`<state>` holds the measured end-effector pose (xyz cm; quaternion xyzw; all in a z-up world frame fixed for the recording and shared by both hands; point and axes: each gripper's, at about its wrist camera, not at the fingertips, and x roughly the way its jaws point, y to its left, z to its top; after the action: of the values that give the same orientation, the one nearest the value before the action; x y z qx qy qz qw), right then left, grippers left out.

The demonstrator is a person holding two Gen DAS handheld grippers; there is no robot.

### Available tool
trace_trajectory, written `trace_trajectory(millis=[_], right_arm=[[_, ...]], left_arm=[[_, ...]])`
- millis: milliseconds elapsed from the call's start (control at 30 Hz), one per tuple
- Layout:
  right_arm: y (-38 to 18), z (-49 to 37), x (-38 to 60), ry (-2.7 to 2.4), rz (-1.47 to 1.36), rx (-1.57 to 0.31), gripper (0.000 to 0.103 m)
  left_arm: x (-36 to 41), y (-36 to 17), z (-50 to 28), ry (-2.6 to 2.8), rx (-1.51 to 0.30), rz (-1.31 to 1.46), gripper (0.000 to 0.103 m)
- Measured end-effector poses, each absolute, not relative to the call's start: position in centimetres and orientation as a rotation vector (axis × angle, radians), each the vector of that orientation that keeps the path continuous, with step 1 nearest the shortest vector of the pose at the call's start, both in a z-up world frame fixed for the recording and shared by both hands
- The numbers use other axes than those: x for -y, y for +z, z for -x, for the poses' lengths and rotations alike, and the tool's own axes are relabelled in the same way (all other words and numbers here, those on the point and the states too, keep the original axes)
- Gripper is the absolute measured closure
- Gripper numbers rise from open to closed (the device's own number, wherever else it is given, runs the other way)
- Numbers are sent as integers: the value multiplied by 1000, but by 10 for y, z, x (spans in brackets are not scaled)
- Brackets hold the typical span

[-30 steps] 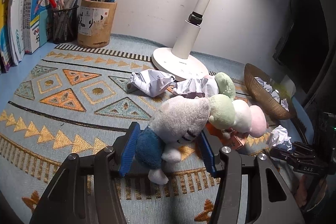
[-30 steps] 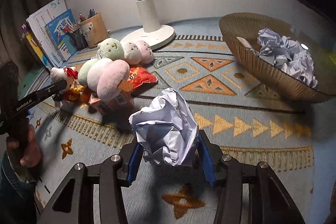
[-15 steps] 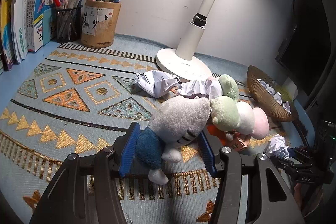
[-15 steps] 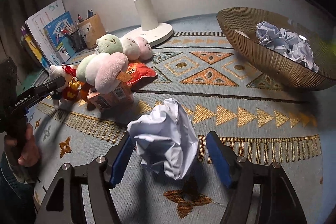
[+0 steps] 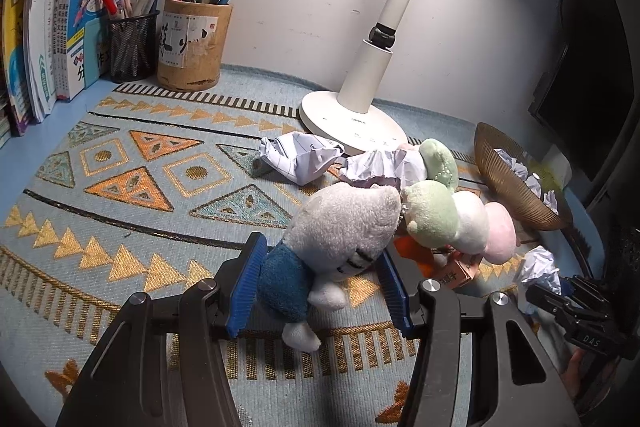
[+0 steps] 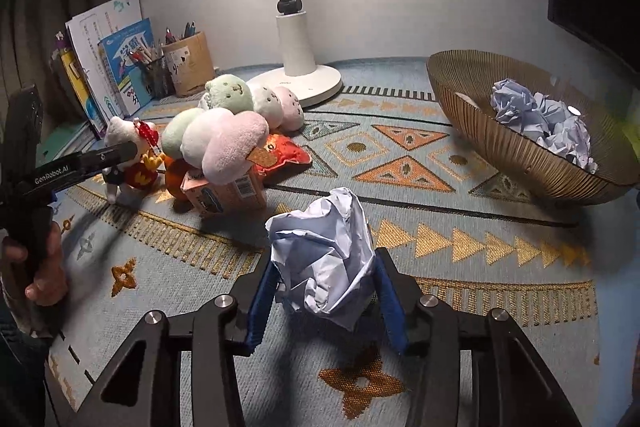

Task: Organize objects
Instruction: 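Grasp a paper ball with the right gripper, carry both items into the bowl, release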

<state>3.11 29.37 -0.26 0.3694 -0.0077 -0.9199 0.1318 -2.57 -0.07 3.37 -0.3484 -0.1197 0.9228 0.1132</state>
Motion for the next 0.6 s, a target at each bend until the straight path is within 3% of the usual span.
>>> trace_trajectory(millis=[133, 267, 433, 600], right_arm=[[8, -38, -313, -2662, -1026, 166, 57], [33, -49, -341, -2676, -1005, 246, 57], [104, -49, -399, -2860, -896, 308, 57], [145, -26, -452, -2987, -836, 419, 57]], left_arm=[[-8, 44, 19, 2741, 340, 1028, 51], [-35, 94, 7, 2748, 322, 901, 51], [-106, 154, 37, 2665, 280, 844, 51], [-201, 178, 72, 2583, 164, 824, 51]])
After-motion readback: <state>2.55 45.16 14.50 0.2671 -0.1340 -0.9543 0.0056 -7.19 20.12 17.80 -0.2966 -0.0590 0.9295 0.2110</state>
